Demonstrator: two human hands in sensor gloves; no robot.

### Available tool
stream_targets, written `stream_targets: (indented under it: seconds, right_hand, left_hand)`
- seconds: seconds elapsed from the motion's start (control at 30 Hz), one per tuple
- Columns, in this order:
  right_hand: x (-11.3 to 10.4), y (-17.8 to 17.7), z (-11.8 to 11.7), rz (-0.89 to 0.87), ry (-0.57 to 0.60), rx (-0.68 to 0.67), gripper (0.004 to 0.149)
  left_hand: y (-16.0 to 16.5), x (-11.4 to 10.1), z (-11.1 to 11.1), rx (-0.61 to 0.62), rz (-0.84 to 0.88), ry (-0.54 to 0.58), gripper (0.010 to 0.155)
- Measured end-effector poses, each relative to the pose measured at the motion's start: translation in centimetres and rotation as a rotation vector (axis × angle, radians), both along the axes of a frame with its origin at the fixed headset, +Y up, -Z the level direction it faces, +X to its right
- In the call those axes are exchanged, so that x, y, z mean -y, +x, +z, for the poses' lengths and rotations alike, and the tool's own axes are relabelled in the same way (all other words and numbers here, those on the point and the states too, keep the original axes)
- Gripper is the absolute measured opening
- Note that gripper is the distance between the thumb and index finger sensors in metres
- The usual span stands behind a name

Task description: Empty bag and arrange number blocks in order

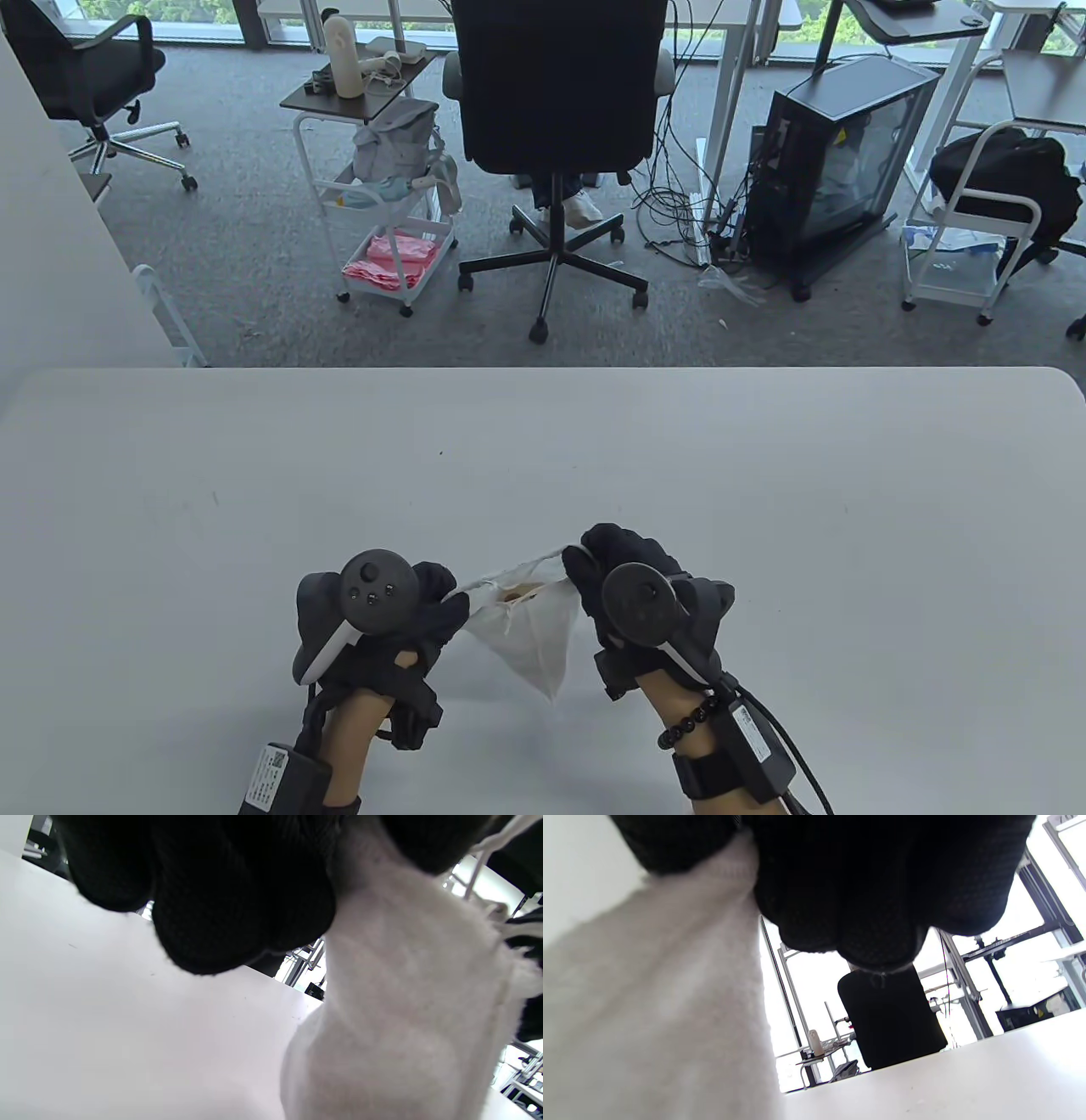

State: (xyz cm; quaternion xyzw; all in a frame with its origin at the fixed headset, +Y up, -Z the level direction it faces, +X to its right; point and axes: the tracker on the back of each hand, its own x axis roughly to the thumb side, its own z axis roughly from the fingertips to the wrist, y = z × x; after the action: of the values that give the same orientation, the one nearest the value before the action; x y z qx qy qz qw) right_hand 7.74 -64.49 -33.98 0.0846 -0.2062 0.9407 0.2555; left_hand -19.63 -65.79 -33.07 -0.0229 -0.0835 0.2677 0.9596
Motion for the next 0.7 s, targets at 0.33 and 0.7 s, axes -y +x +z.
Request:
stream_targets:
  seconds: [0.33, 0.7]
  right_hand:
    - [0.7, -1.9, 0.0, -0.058, -0.081, -0.199, 0.039]
    - [-0.1, -0.2, 0.1, -0.083, 0.081, -0.047, 0.035]
  left_hand:
    - [0.5, 2.4, -0.2, -0.039, 0.468, -0.027, 0.043]
    - [3.2, 2.7, -0.5, 0.216, 0.053, -0.294, 0.058]
